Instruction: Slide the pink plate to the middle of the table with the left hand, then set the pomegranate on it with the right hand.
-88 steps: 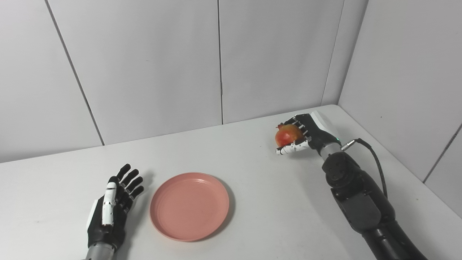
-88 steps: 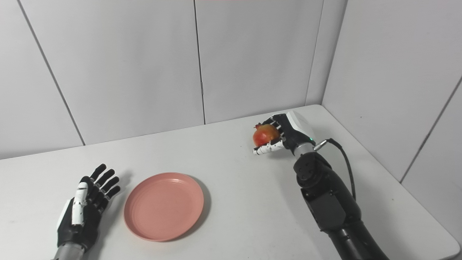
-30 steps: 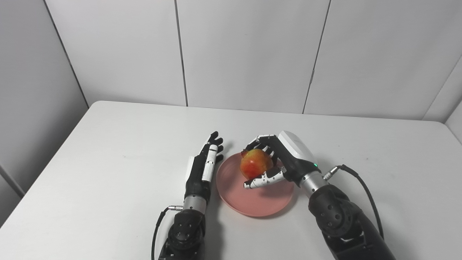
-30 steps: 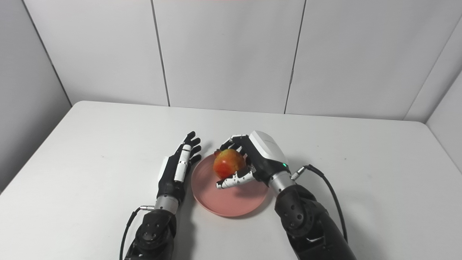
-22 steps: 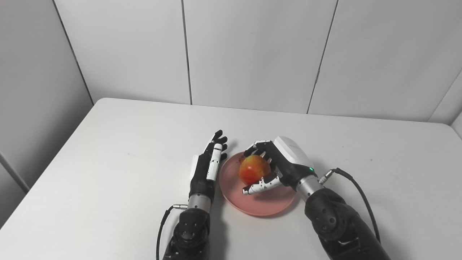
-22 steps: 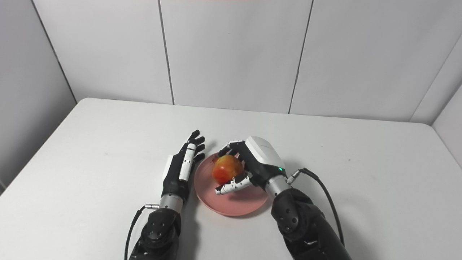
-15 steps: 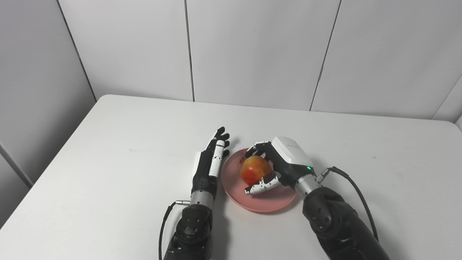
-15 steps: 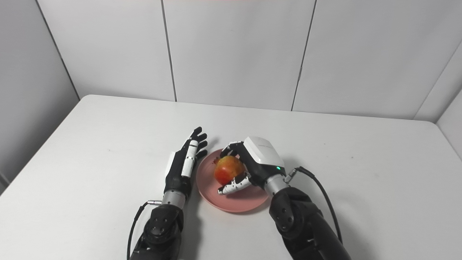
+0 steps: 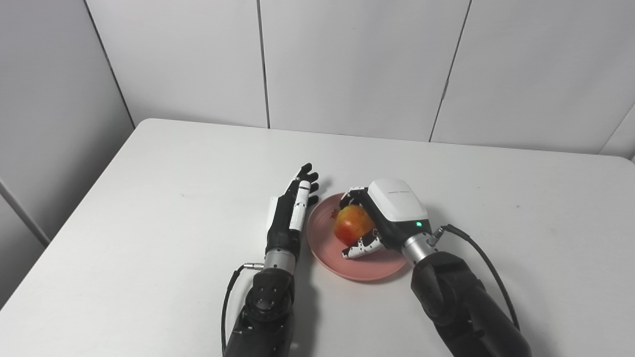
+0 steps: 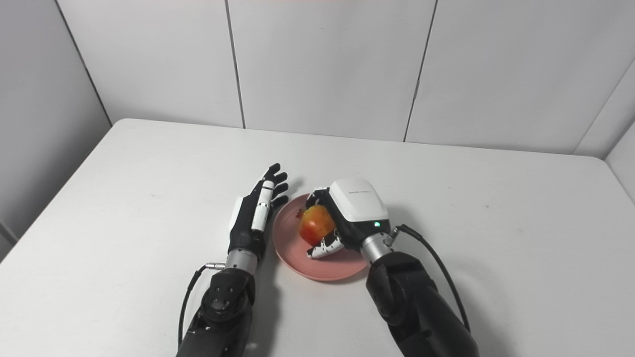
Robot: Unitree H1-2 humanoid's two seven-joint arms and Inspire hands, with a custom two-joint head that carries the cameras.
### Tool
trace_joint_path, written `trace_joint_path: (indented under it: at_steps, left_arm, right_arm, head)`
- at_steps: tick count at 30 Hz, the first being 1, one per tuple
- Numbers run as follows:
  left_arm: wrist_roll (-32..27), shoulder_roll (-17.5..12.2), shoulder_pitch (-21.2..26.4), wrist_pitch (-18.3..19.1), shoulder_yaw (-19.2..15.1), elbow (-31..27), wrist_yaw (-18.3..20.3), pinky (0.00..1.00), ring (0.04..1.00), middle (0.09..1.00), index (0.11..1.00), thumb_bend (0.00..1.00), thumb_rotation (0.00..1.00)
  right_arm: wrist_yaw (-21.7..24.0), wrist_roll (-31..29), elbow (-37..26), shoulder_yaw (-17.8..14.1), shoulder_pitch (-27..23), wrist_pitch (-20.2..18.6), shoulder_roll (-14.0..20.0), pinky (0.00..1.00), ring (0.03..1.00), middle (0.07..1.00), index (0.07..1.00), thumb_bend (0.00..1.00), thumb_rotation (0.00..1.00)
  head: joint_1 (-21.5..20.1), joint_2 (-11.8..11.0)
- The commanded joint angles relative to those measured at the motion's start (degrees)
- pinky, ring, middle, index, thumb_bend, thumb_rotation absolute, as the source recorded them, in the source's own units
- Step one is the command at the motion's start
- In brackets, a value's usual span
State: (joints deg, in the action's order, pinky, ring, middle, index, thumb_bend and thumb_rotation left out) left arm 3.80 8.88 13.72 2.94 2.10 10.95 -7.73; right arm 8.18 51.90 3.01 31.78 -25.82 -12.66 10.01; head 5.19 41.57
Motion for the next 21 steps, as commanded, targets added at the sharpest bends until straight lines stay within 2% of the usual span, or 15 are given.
trace_joint_path:
  at_steps: [1, 8, 9, 10, 12, 14, 15, 18, 21]
  left_arm:
    - [0.4, 0.9, 2.3, -0.8, 0.4, 0.0, -0.4, 0.83, 0.873, 0.88, 0.871, 0.39, 1.0]
    - [0.5, 0.8, 2.3, -0.8, 0.4, 0.0, -0.3, 0.82, 0.872, 0.879, 0.872, 0.39, 1.0]
    - [0.4, 0.7, 2.3, -0.7, 0.4, 0.0, -0.2, 0.83, 0.874, 0.881, 0.874, 0.39, 1.0]
    - [0.4, 0.7, 2.3, -0.6, 0.4, -0.1, -0.2, 0.83, 0.875, 0.881, 0.874, 0.39, 1.0]
    - [0.4, 0.6, 2.3, -0.6, 0.5, -0.1, -0.1, 0.83, 0.876, 0.883, 0.876, 0.39, 1.0]
    - [0.5, 0.6, 2.2, -0.6, 0.5, -0.1, -0.2, 0.83, 0.876, 0.883, 0.876, 0.39, 1.0]
    - [0.6, 0.6, 2.2, -0.5, 0.5, -0.2, -0.2, 0.83, 0.876, 0.883, 0.875, 0.39, 1.0]
    - [0.7, 0.6, 2.2, -0.5, 0.6, -0.3, -0.3, 0.83, 0.875, 0.882, 0.875, 0.39, 1.0]
    - [0.6, 0.5, 2.1, -0.4, 0.5, -0.4, -0.1, 0.84, 0.879, 0.885, 0.877, 0.39, 1.0]
  right_arm:
    - [-1.0, 1.0, -1.0, -0.4, -2.5, 2.3, 0.1, 0.21, 0.297, 0.41, 0.577, 0.6, 0.11]
    - [1.4, 1.5, -1.7, -0.6, -2.2, 0.9, 0.1, 0.24, 0.349, 0.465, 0.644, 0.66, 0.16]
    - [2.0, 1.7, -1.8, -0.5, -2.3, 0.7, 0.2, 0.27, 0.38, 0.499, 0.674, 0.69, 0.23]
    - [3.1, 1.8, -2.0, -0.4, -2.3, 0.3, 0.3, 0.28, 0.391, 0.511, 0.684, 0.7, 0.26]
    - [5.1, 2.0, -2.4, -0.4, -2.4, -0.4, 0.3, 0.46, 0.576, 0.656, 0.735, 0.77, 0.35]
    - [6.8, 2.3, -2.6, -0.6, -2.4, -0.9, 0.3, 0.59, 0.693, 0.744, 0.765, 0.79, 0.39]
    - [7.5, 2.5, -2.7, -0.6, -2.5, -0.9, 0.3, 0.7, 0.762, 0.795, 0.793, 0.81, 0.41]
    - [9.1, 3.0, -3.1, -1.0, -2.4, -0.8, 0.1, 0.78, 0.808, 0.828, 0.825, 0.83, 0.46]
    - [9.6, 3.1, -3.3, -1.4, -2.2, -0.6, -0.1, 0.79, 0.818, 0.836, 0.839, 0.84, 0.5]
  head:
    - [0.0, 0.0]
    - [-0.2, 0.0]
    - [-0.2, 0.0]
    - [-0.3, 0.1]
    - [-0.4, 0.0]
    - [-0.4, 0.0]
    - [-0.4, 0.0]
    - [-0.5, -0.1]
    - [-0.6, -0.1]
